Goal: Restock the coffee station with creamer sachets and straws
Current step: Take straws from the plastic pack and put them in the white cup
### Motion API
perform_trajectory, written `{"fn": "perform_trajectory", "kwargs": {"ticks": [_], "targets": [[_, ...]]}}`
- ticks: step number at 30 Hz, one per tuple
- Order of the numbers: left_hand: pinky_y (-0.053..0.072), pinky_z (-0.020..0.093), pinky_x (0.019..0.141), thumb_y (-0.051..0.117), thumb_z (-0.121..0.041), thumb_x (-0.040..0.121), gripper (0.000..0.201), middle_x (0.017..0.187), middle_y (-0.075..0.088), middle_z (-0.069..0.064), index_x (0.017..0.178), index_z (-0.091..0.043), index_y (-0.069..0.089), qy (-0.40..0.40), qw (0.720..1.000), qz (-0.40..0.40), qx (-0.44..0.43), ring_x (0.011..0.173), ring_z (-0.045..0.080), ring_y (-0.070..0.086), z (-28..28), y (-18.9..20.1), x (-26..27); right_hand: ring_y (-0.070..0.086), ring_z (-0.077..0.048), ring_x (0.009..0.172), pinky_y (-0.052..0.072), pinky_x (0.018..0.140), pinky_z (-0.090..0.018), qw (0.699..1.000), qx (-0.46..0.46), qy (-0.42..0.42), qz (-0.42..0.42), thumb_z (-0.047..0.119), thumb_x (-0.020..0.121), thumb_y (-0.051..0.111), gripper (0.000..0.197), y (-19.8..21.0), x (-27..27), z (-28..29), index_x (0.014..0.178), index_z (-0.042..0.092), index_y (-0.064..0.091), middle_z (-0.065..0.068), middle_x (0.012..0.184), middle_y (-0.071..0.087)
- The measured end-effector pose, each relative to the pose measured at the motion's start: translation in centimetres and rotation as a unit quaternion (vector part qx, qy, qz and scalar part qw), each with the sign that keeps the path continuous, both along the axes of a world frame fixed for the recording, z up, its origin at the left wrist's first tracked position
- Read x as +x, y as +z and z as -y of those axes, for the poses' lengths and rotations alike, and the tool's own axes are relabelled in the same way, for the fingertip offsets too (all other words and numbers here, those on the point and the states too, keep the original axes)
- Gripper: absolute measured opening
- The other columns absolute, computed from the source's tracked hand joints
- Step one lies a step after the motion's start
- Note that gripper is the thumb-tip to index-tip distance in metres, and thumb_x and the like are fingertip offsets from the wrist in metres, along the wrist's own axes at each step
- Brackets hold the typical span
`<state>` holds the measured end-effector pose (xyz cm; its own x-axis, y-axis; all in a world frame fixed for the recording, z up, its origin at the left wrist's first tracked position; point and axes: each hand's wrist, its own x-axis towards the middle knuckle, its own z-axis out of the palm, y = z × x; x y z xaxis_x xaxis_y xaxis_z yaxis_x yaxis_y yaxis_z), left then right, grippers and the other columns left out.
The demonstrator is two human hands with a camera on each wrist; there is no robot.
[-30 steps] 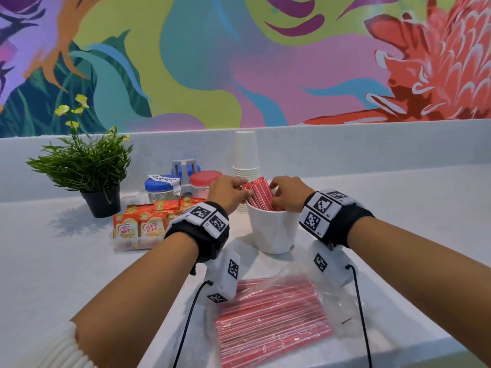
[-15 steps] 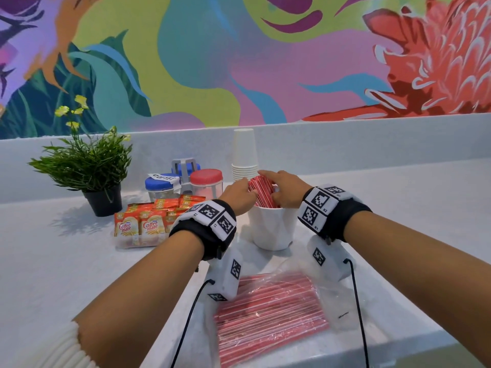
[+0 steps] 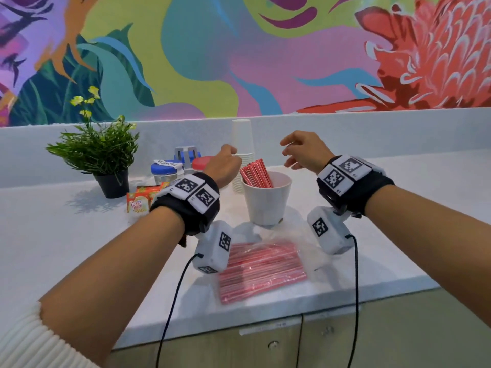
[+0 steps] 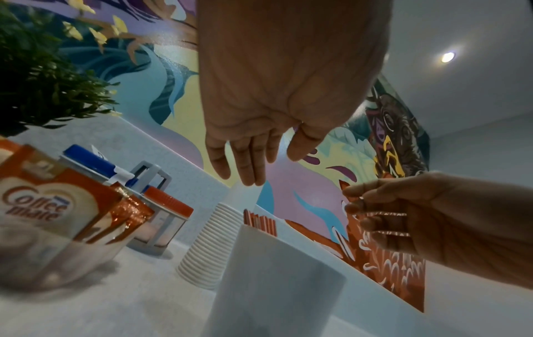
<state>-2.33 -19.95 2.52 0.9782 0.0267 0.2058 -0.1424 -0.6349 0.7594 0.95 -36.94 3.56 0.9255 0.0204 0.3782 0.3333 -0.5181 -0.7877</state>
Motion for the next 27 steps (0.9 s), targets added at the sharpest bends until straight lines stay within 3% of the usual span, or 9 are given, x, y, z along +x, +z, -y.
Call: {"fn": "perform_trajectory", "kwargs": {"ticks": [4,8,10,12,15,18,21,23,27], "targets": [[0.043,0.036,0.097,0.037,-0.010,0.093,0.026,0.120,0.057,0.014,0.117,-0.012,0.047,-0.008,0.999,-0.014,-0.030,0.113,0.029,0.053,0.9,-1.3,-3.2,0.057,-0.015,0.059,0.046,0.056,-0.022,0.999,0.043,-0.011,-0.023,-0.001,0.087,0.044,0.021,-0.9,-2.8,1.1,0.100,0.009,0.058,-0.009,0.087,0.058],[0.039,0.008,0.050,0.032,-0.006,0.096,0.023,0.077,0.049,0.003,0.080,-0.013,0.046,-0.059,0.997,-0.054,-0.016,0.068,0.010,0.046,2.3,-2.5,-6.5,0.056,-0.016,0.057,0.043,0.053,-0.023,0.995,0.068,-0.026,-0.063,0.004,0.087,0.046,0.013,-3.1,-5.4,1.8,0.090,0.010,0.057,-0.003,0.072,0.057],[0.033,0.005,0.040,0.032,-0.004,0.097,0.023,0.075,0.045,0.003,0.079,-0.011,0.045,-0.074,0.995,-0.070,0.016,0.063,0.007,0.040,3.2,-2.9,-8.0,0.055,-0.016,0.056,0.043,0.052,-0.023,0.994,0.067,-0.039,-0.075,0.006,0.088,0.047,0.013,-4.5,-6.5,1.9,0.081,0.010,0.057,-0.003,0.068,0.056],[0.041,0.014,0.060,0.033,-0.007,0.097,0.019,0.093,0.048,0.009,0.101,-0.001,0.051,-0.095,0.990,-0.084,0.056,0.074,0.013,0.047,3.9,-3.8,-9.4,0.053,-0.015,0.054,0.043,0.050,-0.022,0.993,0.063,-0.054,-0.089,0.006,0.088,0.048,0.020,-6.2,-7.8,2.0,0.070,0.014,0.055,-0.003,0.065,0.056],[0.036,0.029,0.085,0.039,-0.013,0.096,0.029,0.109,0.049,0.009,0.119,0.000,0.050,-0.097,0.984,-0.092,0.119,0.099,0.022,0.048,4.5,-5.2,-10.3,0.050,-0.015,0.053,0.043,0.049,-0.023,0.989,0.066,-0.076,-0.110,0.005,0.088,0.048,0.026,-8.3,-9.1,1.9,0.064,0.015,0.053,-0.009,0.068,0.056],[0.036,0.028,0.088,0.046,-0.022,0.094,0.021,0.114,0.051,0.008,0.112,-0.011,0.049,-0.078,0.980,-0.095,0.156,0.105,0.023,0.048,4.7,-6.5,-10.5,0.053,-0.019,0.056,0.045,0.058,-0.026,0.985,0.070,-0.090,-0.130,0.005,0.087,0.049,0.022,-9.6,-9.7,1.8,0.068,0.009,0.059,-0.017,0.080,0.061],[0.034,0.037,0.101,0.053,-0.041,0.089,0.051,0.135,0.045,0.011,0.131,-0.015,0.041,-0.044,0.972,-0.090,0.210,0.125,0.029,0.040,4.6,-8.2,-10.5,0.062,-0.031,0.091,0.048,0.084,-0.033,0.981,0.024,-0.102,-0.164,0.007,0.086,0.055,0.021,-10.5,-9.9,1.7,0.097,-0.006,0.066,-0.021,0.103,0.067],[0.031,0.040,0.104,0.057,-0.052,0.084,0.069,0.142,0.039,0.009,0.139,-0.019,0.033,-0.037,0.964,-0.084,0.250,0.130,0.030,0.035,4.3,-9.4,-10.8,0.060,-0.035,0.104,0.046,0.089,-0.034,0.976,0.019,-0.124,-0.180,0.009,0.085,0.055,0.027,-11.2,-10.0,1.9,0.103,-0.008,0.065,-0.022,0.109,0.066],[0.029,0.046,0.105,0.055,-0.066,0.077,0.081,0.142,0.037,0.003,0.140,-0.023,0.027,-0.021,0.944,-0.014,0.330,0.130,0.026,0.035,3.4,-11.7,-11.2,0.057,-0.036,0.085,0.047,0.077,-0.040,0.975,0.045,-0.163,-0.142,0.011,0.087,0.048,0.030,-12.0,-10.3,2.0,0.091,-0.014,0.063,-0.030,0.094,0.065]]}}
